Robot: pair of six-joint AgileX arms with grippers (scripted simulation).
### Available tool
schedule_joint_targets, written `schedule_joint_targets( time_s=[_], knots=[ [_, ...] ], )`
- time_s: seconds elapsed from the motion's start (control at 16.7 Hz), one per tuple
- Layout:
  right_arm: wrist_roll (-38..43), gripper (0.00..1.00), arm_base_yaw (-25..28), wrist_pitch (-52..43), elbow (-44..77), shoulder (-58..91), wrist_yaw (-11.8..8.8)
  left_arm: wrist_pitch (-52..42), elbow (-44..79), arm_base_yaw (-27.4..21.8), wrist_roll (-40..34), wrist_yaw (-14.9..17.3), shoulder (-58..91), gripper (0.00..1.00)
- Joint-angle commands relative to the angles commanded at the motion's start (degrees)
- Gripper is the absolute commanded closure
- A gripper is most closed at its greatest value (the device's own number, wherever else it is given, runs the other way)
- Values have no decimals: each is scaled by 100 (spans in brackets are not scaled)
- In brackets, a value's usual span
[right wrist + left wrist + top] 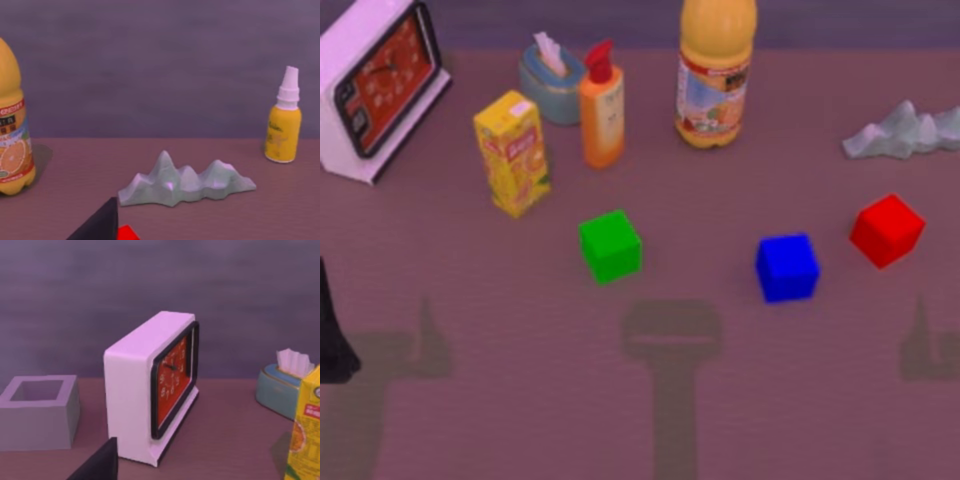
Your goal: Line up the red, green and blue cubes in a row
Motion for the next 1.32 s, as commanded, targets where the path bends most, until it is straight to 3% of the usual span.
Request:
schedule_joint_targets(
  time_s=[0.3,0.54,1.32],
  knots=[
    [-81,0,48,-233,352,348,-15,0,0,0,0,0,0,0],
    [-353,0,157,-1022,1638,1659,-12,0,0,0,0,0,0,0],
    [-1722,0,679,-5208,7907,9778,19,0,0,0,0,0,0,0]
  ],
)
